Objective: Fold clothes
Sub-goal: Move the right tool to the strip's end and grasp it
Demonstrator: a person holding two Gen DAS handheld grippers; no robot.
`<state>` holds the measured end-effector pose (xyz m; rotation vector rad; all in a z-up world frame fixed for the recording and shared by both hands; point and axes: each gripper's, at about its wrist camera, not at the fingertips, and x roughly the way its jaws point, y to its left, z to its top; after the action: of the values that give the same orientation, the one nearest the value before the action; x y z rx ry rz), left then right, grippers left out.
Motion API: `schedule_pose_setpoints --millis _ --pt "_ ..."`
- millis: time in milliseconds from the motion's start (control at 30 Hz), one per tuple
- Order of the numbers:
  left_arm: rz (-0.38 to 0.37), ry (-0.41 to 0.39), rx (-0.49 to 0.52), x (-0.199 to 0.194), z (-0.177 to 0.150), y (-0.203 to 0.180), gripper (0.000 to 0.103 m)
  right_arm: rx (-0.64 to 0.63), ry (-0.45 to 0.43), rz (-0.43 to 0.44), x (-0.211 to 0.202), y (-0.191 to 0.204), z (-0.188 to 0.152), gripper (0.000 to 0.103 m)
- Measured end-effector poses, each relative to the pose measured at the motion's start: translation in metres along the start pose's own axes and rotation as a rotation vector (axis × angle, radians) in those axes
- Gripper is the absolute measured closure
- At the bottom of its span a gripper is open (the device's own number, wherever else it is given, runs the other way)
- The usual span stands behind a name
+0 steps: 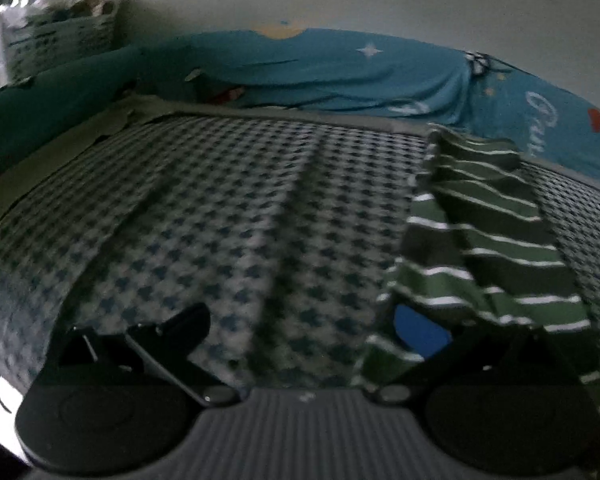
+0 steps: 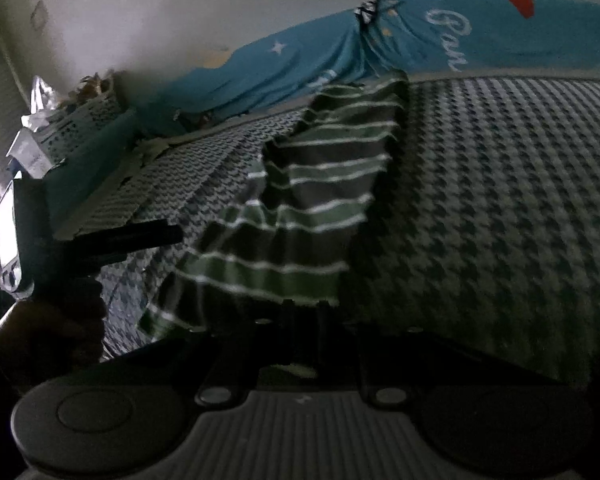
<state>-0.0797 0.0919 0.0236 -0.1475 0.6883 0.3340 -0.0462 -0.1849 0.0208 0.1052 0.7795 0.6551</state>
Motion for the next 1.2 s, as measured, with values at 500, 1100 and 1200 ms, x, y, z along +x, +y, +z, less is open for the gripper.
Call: schedule_pose_setpoints --millis 500,1100,1200 --pt "-0.029 0.005 0.043 0.027 0.013 -0.034 0.0 -0.112 0.023 0.055 0.051 -0.011 0.06 0.091" --pt "-0.001 0.019 0.039 0.057 0.018 -0.04 0.0 -0.134 0.091 0.104 0.126 -0.037 0.109 0.091" --pt "0.023 0.02 0.036 0.06 0.015 -0.036 0.0 -0.146 0.107 0.076 0.138 -0.041 0.113 0.091"
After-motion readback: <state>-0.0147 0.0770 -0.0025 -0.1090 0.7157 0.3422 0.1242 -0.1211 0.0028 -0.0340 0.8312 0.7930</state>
